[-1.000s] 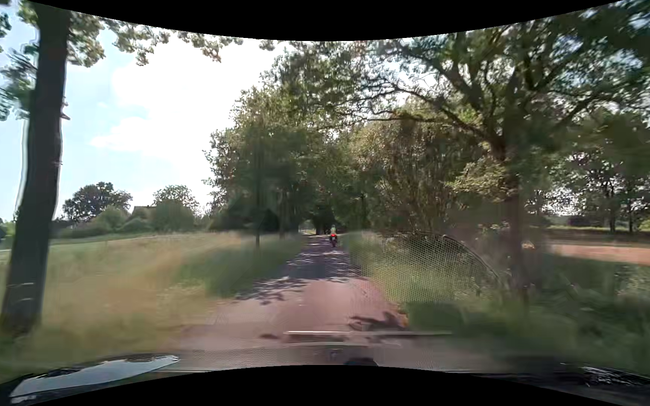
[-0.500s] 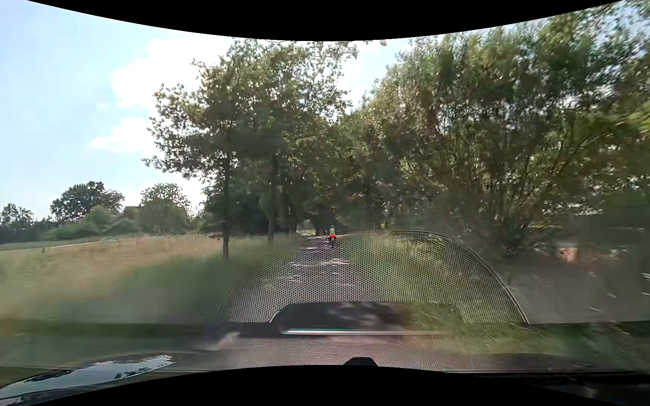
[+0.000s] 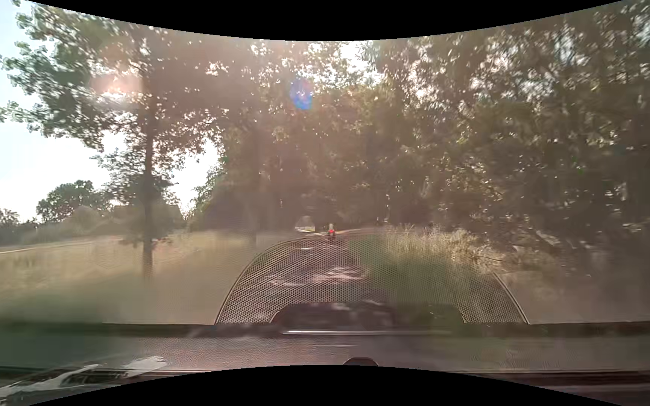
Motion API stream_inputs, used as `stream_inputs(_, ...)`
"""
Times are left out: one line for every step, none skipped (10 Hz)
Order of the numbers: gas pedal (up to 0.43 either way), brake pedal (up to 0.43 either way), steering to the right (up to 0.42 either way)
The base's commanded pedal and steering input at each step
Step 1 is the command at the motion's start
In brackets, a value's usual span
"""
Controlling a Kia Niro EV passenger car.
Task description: Follow the waypoints while adhering to traffic rules and regulations
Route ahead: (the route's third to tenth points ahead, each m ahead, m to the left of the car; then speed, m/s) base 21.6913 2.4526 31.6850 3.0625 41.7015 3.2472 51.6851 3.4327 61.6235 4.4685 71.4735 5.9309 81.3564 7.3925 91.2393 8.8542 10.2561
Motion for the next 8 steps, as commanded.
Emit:
stream_inputs(0.098, 0.0, -0.003)
stream_inputs(0.098, 0.0, -0.004)
stream_inputs(0.098, 0.0, -0.004)
stream_inputs(0.098, 0.0, -0.005)
stream_inputs(0.098, 0.0, -0.005)
stream_inputs(0.098, 0.0, -0.005)
stream_inputs(0.098, 0.0, -0.006)
stream_inputs(0.098, 0.0, -0.007)
